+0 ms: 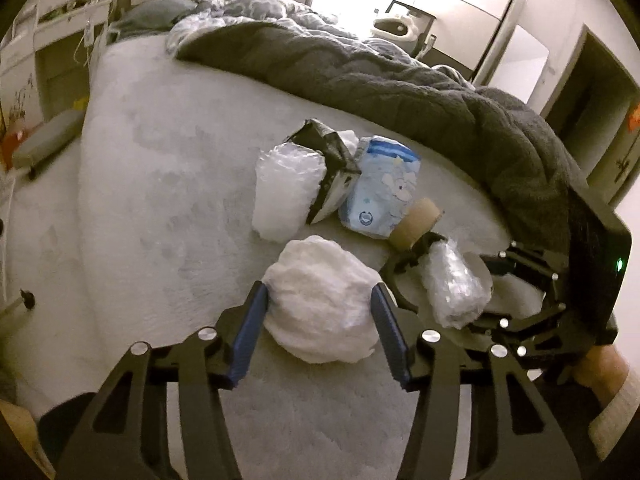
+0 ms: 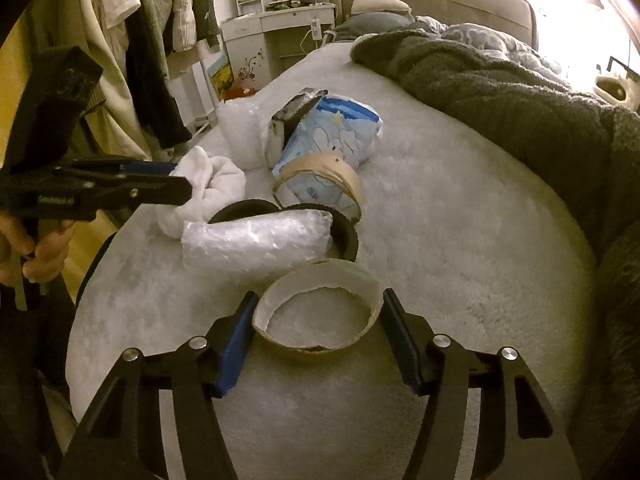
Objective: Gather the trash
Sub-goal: 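Grasp the white paper ball with the left gripper while the right grasps the tape roll, then open the left gripper over the bin while the right lowers the tape roll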
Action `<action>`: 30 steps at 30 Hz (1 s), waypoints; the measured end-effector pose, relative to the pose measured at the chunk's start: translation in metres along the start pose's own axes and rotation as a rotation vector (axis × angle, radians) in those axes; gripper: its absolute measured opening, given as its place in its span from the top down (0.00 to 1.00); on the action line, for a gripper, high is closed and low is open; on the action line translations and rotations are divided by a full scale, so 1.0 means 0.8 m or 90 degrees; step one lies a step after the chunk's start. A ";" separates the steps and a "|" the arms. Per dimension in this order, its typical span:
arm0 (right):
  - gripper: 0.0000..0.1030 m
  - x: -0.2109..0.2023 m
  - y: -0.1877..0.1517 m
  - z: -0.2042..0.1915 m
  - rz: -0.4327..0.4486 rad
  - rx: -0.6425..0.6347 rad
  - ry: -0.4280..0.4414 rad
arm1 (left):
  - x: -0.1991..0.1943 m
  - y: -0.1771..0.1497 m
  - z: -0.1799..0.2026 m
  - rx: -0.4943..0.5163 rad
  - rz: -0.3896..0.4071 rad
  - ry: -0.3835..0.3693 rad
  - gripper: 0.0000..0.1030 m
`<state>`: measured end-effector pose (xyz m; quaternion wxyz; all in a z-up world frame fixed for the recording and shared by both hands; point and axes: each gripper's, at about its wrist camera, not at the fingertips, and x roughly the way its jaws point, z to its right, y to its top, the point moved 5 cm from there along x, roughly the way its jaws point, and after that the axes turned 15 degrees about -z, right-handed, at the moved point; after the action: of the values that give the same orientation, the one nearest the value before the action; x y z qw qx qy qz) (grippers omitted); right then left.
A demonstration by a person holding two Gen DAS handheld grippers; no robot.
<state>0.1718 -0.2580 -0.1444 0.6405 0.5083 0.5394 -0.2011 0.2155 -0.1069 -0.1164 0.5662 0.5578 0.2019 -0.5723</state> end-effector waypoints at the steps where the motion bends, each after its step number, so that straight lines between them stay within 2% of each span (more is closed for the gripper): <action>1: 0.40 0.001 0.000 0.002 -0.001 0.001 0.002 | 0.000 0.001 -0.002 -0.004 -0.001 -0.005 0.48; 4: 0.41 0.002 -0.001 0.003 0.000 0.005 0.010 | 0.001 0.002 0.000 -0.003 -0.003 -0.010 0.55; 6: 0.44 0.002 0.000 0.004 0.001 0.003 0.010 | 0.002 0.003 0.000 -0.001 -0.006 0.001 0.68; 9: 0.47 0.001 0.001 0.004 0.002 0.006 0.013 | 0.000 0.005 -0.001 -0.008 -0.008 0.001 0.74; 14: 0.48 -0.014 0.004 0.002 0.004 0.006 -0.016 | -0.016 0.006 0.004 0.005 0.005 0.000 0.76; 18: 0.48 -0.028 0.009 0.012 0.007 0.035 -0.049 | -0.037 0.004 0.005 0.009 0.027 -0.006 0.76; 21: 0.48 -0.038 0.018 0.016 0.029 0.053 -0.069 | -0.054 0.003 0.001 0.008 0.045 -0.005 0.76; 26: 0.48 -0.056 0.047 0.006 0.074 0.068 -0.065 | -0.072 -0.001 -0.012 0.003 0.059 0.024 0.76; 30: 0.48 -0.062 0.075 -0.022 0.096 0.061 -0.045 | -0.081 -0.013 -0.043 -0.020 0.059 0.045 0.76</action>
<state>0.1949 -0.2334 -0.0719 0.6475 0.5699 0.4665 -0.1957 0.2037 -0.0469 -0.0748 0.5934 0.5775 0.2047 -0.5220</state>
